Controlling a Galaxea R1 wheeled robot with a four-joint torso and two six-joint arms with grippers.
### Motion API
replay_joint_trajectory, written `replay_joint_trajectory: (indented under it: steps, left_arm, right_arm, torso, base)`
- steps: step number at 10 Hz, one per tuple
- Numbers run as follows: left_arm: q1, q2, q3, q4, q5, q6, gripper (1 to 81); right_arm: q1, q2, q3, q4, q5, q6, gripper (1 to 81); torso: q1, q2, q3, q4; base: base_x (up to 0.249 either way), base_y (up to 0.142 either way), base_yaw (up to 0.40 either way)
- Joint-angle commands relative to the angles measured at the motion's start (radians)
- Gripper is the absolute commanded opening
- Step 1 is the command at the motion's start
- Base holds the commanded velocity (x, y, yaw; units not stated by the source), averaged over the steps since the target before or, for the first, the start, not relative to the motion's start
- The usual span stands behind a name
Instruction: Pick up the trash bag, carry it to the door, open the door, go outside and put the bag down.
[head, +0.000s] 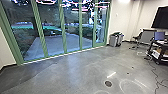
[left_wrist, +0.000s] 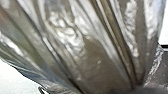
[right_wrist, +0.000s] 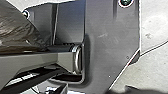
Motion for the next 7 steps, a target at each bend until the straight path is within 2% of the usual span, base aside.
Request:
replay_joint_trajectory:
  steps: [1, 7]
  left_arm:
    - [-0.048, -0.005, -0.002, 0.001, 0.085, 0.007, 1.0]
    - [-0.048, -0.01, -0.002, 0.0, 0.087, 0.008, 1.0]
  right_arm:
    - [0.049, -0.003, 0.002, -0.006, -0.06, -0.002, 81.1]
    - [0.047, 0.0, 0.002, -0.006, -0.06, -0.002, 81.1]
  torso:
    - [0.0, 0.0, 0.0, 0.0]
    - [0.0, 0.0, 0.0, 0.0]
  base:
    - [0.0, 0.0, -0.126]
    - [0.0, 0.0, -0.014]
